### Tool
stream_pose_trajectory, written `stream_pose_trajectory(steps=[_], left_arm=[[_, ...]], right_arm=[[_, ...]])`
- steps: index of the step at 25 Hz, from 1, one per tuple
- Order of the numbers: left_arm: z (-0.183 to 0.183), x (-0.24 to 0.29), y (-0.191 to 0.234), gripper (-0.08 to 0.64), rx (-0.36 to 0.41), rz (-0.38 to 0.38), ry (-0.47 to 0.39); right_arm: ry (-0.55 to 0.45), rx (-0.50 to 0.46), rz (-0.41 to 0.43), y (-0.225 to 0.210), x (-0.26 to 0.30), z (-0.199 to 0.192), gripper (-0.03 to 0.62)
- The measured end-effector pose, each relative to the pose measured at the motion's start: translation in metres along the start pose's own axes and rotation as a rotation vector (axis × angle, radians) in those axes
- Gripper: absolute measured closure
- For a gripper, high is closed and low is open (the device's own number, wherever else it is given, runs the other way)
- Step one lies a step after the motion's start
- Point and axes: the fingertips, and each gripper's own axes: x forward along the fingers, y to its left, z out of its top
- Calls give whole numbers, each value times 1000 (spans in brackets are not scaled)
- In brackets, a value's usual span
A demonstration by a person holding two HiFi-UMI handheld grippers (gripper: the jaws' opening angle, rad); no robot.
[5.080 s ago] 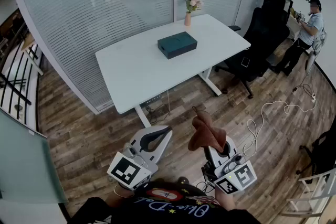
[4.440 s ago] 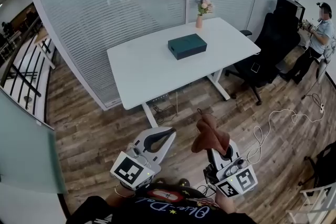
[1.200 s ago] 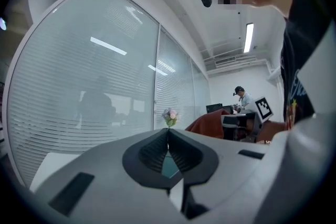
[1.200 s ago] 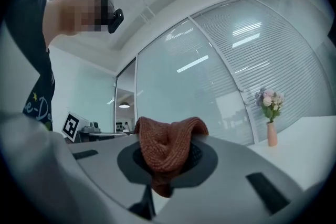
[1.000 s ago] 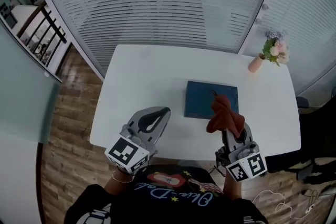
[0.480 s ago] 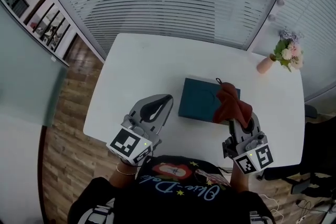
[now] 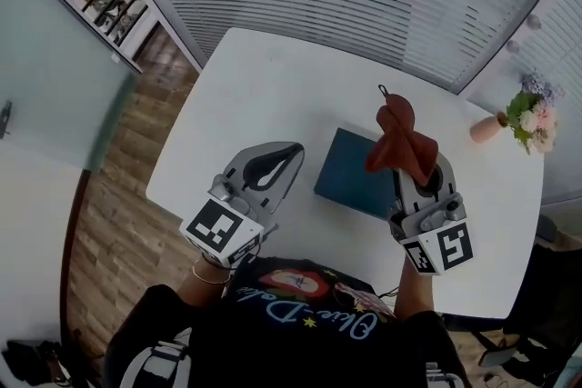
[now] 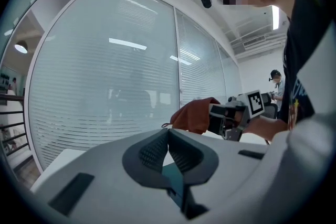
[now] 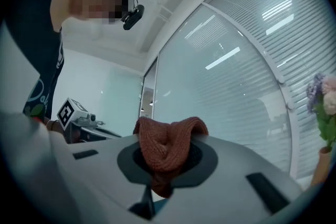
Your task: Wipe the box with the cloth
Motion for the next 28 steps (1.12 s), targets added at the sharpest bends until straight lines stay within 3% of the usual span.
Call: stream_pose_trajectory(steps=[2,8,14,20,28], left_arm=[[3,-1,2,557,9,14,7],[1,-16,3,557,3,24,12],[0,-31,16,557,-45,44,-20],[-1,-51,14,557,-85,59,-45],[1,-56,2,557,-83,58,-66]], right_arm=[[45,-37,44,8,23,-15,569],[474,-312,189,44,65,-102,566],[784,-576,218,35,72,-181,566],[881,-651,230,28,77,-196,566],[909,-641,180,16,61,-197,569]])
